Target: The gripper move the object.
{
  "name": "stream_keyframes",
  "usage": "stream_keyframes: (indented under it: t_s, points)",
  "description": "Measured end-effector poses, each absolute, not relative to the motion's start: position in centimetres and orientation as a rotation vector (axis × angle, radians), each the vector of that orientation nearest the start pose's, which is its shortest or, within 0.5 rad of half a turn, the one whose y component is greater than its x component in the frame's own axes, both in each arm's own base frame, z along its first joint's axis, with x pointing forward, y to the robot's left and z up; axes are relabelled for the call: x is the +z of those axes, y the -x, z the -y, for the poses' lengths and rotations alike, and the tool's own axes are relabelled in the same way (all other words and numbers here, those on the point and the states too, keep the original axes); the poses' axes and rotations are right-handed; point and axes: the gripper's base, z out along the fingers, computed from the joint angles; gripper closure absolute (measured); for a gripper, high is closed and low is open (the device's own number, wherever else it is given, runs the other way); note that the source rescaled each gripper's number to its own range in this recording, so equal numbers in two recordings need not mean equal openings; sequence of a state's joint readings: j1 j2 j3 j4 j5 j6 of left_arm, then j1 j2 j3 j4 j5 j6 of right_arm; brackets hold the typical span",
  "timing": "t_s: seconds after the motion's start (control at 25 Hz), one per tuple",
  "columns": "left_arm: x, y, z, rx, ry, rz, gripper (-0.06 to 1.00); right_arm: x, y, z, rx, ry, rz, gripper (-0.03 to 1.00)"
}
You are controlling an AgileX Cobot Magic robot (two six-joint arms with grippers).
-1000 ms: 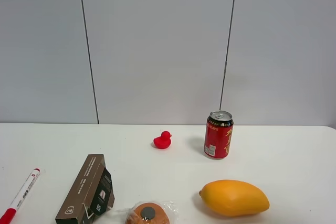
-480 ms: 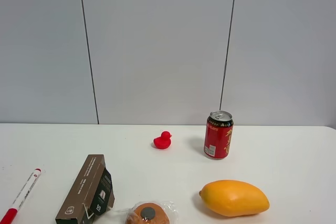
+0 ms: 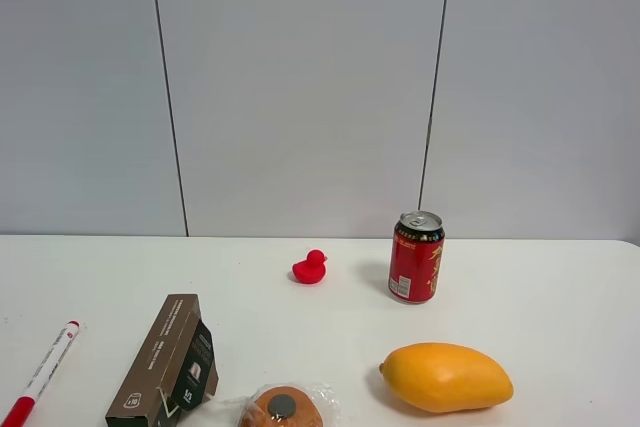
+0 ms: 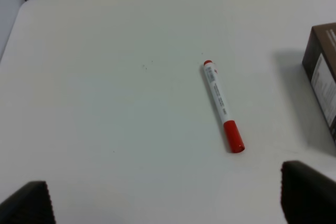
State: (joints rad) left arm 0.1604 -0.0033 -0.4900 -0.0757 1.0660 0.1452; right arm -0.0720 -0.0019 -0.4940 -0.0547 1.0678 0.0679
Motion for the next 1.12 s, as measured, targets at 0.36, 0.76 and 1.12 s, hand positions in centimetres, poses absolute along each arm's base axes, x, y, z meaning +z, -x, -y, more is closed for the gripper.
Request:
stream_keyframes:
  t_s: [0.36,0.76,1.12]
  points:
    - [27.42,0.36,0.67,0.099,0.012,-2.055,-0.06,27.51,0.52,0.4,-0.068,-0.146,-2.05,0.12]
    - [27.42,0.36,0.67,0.099,0.012,-2.055,-0.06,27.51,0.52,0.4,-0.068,-0.146,-2.05,0.12]
    - [27.42,0.36,0.67,0.099,0.012,-2.055,-0.06,27.51,0.52,0.4,-0.068,-0.146,-2.05,0.12]
